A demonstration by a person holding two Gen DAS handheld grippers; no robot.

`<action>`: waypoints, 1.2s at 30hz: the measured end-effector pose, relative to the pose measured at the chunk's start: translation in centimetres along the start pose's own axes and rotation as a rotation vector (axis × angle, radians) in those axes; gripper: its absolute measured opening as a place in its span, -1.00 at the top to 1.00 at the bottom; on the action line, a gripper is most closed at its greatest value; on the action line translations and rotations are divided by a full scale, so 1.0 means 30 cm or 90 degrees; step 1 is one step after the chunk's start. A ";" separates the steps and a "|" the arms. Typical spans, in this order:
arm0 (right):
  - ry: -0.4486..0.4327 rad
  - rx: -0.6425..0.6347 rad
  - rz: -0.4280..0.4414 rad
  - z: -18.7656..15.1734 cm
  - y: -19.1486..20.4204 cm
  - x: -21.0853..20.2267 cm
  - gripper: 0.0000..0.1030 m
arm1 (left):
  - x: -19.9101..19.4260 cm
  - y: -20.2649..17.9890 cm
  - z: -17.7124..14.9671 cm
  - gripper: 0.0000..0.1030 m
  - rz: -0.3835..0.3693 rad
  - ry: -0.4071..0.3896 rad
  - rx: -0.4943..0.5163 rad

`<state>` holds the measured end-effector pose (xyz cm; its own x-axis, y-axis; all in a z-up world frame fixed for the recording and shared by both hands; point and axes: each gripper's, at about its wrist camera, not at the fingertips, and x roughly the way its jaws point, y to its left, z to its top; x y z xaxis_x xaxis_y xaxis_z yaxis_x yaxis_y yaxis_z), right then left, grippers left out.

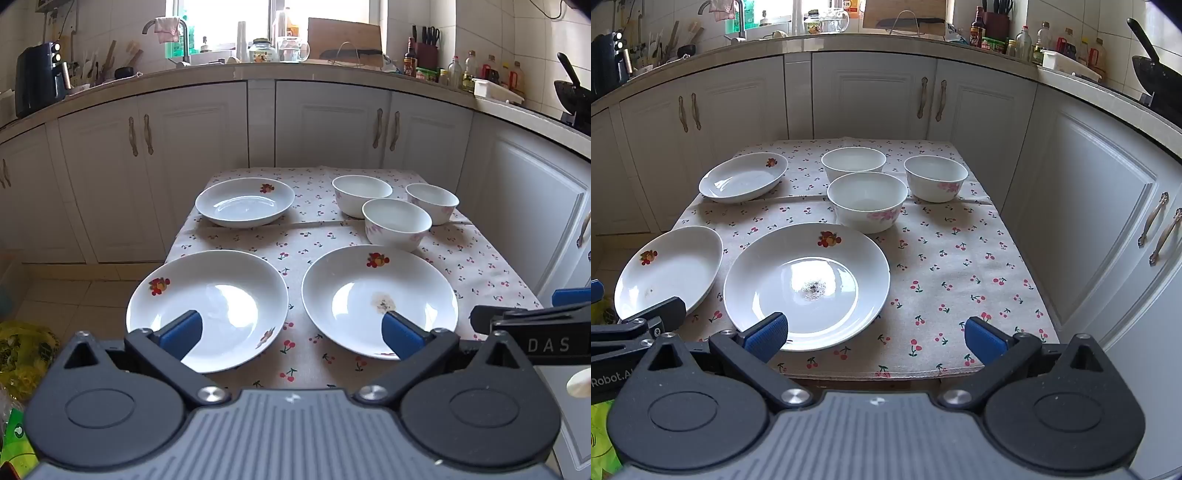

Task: Organize plates and bowls

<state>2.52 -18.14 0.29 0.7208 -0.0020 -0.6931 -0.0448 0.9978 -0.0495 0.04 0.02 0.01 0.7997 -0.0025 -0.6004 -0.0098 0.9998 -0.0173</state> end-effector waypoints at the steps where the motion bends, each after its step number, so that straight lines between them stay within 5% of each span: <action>1: -0.012 0.001 0.000 -0.002 -0.001 -0.002 -1.00 | -0.001 0.000 -0.001 -0.99 0.000 -0.005 0.001; 36: 0.000 0.003 0.004 -0.003 -0.004 0.000 -1.00 | -0.003 -0.003 0.000 -0.99 0.003 -0.009 0.007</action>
<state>2.46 -18.28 0.25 0.7206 0.0035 -0.6934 -0.0459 0.9980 -0.0427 -0.03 -0.08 0.08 0.8083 0.0023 -0.5888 -0.0072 1.0000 -0.0060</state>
